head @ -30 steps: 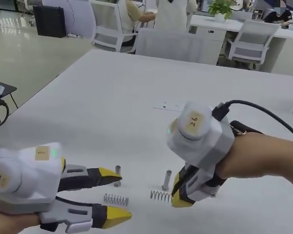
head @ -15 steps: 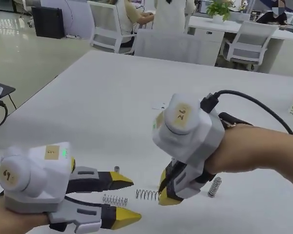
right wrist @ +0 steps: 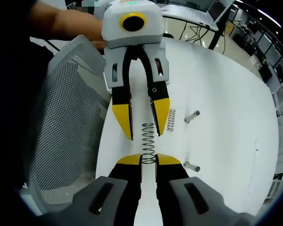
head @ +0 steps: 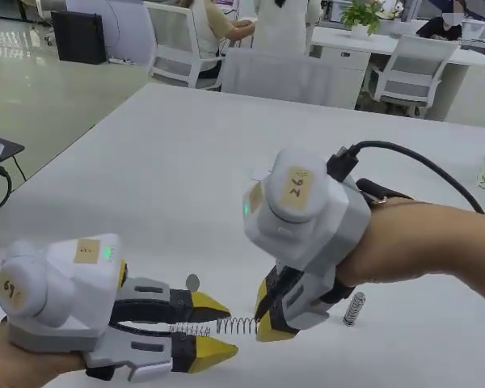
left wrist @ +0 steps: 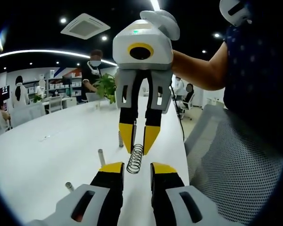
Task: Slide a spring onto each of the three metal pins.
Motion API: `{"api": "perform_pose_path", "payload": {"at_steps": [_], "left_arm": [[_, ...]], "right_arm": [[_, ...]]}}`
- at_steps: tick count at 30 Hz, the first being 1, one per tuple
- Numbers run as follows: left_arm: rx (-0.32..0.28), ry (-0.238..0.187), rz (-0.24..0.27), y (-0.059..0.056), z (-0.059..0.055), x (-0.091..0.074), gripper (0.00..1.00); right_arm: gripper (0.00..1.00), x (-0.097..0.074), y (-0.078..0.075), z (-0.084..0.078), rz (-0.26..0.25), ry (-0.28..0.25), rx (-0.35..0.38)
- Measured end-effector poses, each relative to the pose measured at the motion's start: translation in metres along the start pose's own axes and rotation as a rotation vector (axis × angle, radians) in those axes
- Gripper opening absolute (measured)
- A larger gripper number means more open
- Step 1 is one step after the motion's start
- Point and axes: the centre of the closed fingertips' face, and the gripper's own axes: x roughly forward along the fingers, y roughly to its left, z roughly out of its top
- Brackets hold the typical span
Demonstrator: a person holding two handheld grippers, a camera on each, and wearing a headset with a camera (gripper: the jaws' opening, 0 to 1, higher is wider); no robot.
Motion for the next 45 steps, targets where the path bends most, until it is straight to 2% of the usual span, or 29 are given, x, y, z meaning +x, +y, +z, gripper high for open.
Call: {"api": "perform_pose_path", "payload": {"at_steps": [9,29,35,45], "left_arm": [[0.007,0.0,-0.009,-0.002,0.002,0.001,0.04],[-0.004,-0.002,-0.044,-0.008,0.003,0.002,0.02],[-0.004,-0.011,-0.043,-0.008,0.006,0.001,0.02],[0.0,-0.049,-0.049,-0.011,0.018,-0.001,0.02]], "right_arm": [[0.08,0.0,0.004,0.0,0.013,0.009,-0.017],[0.09,0.0,0.009,-0.002,0.021,0.006,-0.028],[0.11,0.004,0.009,-0.006,0.026,0.008,-0.023],[0.12,0.008,0.009,-0.008,0.034,0.001,-0.005]]}}
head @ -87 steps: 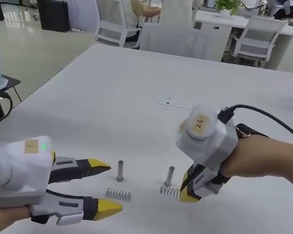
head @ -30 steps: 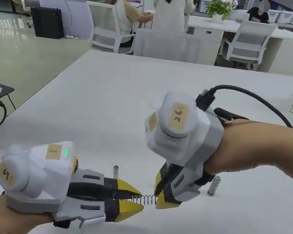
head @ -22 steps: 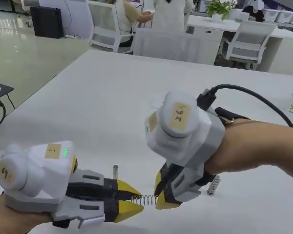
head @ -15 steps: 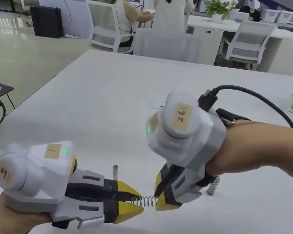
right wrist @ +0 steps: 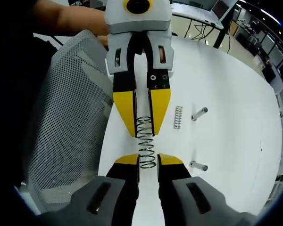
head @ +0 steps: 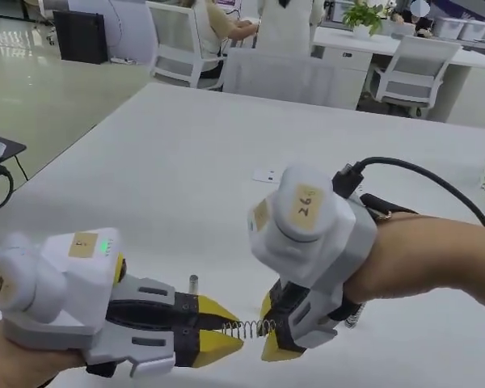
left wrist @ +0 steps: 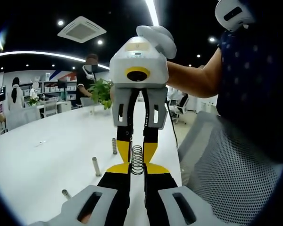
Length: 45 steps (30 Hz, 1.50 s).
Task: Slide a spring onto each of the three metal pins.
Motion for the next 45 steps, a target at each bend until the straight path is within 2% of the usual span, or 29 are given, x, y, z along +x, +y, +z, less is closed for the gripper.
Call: {"api": "perform_pose_path", "payload": {"at_steps": [9,17,24,33,45], "left_arm": [[0.002,0.006,0.001,0.001,-0.002,0.0,0.02],[0.005,0.009,0.003,0.002,-0.003,0.0,0.02],[0.008,0.017,0.002,0.003,-0.005,0.001,0.02],[0.012,0.015,-0.004,0.001,-0.003,0.003,0.02],[0.011,0.015,-0.005,0.001,-0.004,0.004,0.02]], "right_arm": [[0.09,-0.002,0.0,0.001,-0.005,-0.011,0.012],[0.09,-0.014,-0.002,0.008,-0.029,-0.037,0.015],[0.09,-0.023,-0.001,0.019,-0.036,-0.07,0.009],[0.09,-0.032,0.005,0.04,-0.019,-0.135,0.0],[0.09,-0.031,0.006,0.045,-0.017,-0.116,-0.02]]}}
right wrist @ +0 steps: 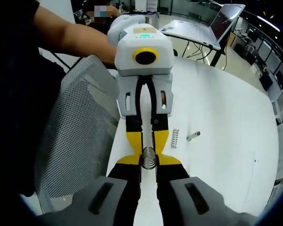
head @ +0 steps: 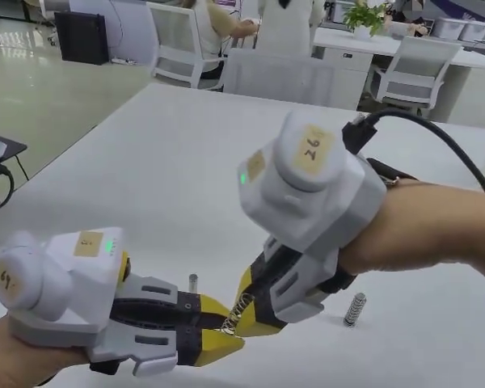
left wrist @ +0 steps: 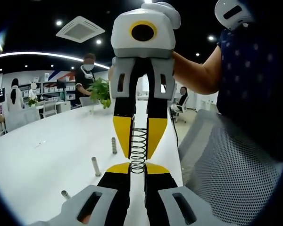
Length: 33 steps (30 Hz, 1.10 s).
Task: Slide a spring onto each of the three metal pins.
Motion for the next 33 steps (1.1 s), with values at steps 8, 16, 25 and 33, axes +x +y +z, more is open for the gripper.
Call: {"api": "perform_pose_path", "payload": {"at_steps": [8,16,25,33], "left_arm": [[-0.004,-0.002,-0.001,0.0005,-0.0005,0.0002,0.02],[-0.004,-0.002,-0.001,0.0005,-0.002,0.0,0.02],[-0.012,-0.005,0.008,0.0022,-0.0025,-0.0009,0.04],[-0.029,0.016,0.02,0.0039,-0.0093,-0.0031,0.12]], "right_arm": [[0.08,0.0012,-0.0005,0.0021,0.0,0.007,-0.005],[0.08,0.0027,-0.0004,0.0025,0.0,0.015,-0.008],[0.08,0.0024,-0.0026,0.002,-0.003,0.029,-0.013],[0.08,0.0008,-0.0063,-0.0024,-0.012,0.039,-0.005]]}}
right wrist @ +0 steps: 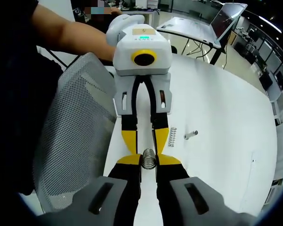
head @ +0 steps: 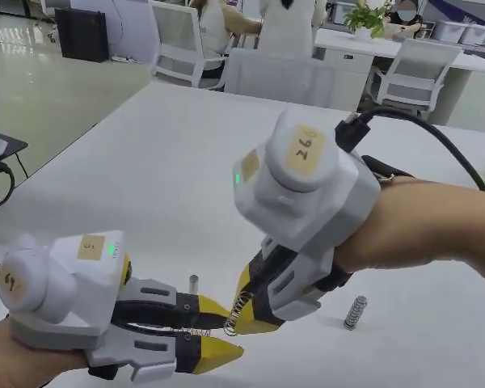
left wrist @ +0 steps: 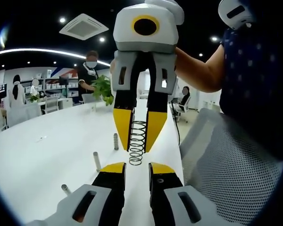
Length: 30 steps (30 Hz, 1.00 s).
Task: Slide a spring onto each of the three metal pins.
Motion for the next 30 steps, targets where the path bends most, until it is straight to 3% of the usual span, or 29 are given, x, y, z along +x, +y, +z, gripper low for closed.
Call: {"api": "perform_pose_path", "payload": {"at_steps": [12,24,30], "left_arm": [[-0.026,0.004,0.079,0.012,-0.011,-0.016,0.29],[-0.073,0.004,0.169,0.023,-0.027,-0.037,0.36],[-0.085,-0.001,0.2,0.027,-0.029,-0.042,0.38]], "right_arm": [[0.08,-0.007,-0.008,-0.014,-0.021,0.016,0.026],[0.08,-0.017,-0.02,-0.031,-0.044,0.025,0.071],[0.09,-0.024,-0.029,-0.043,-0.059,0.038,0.098]]}}
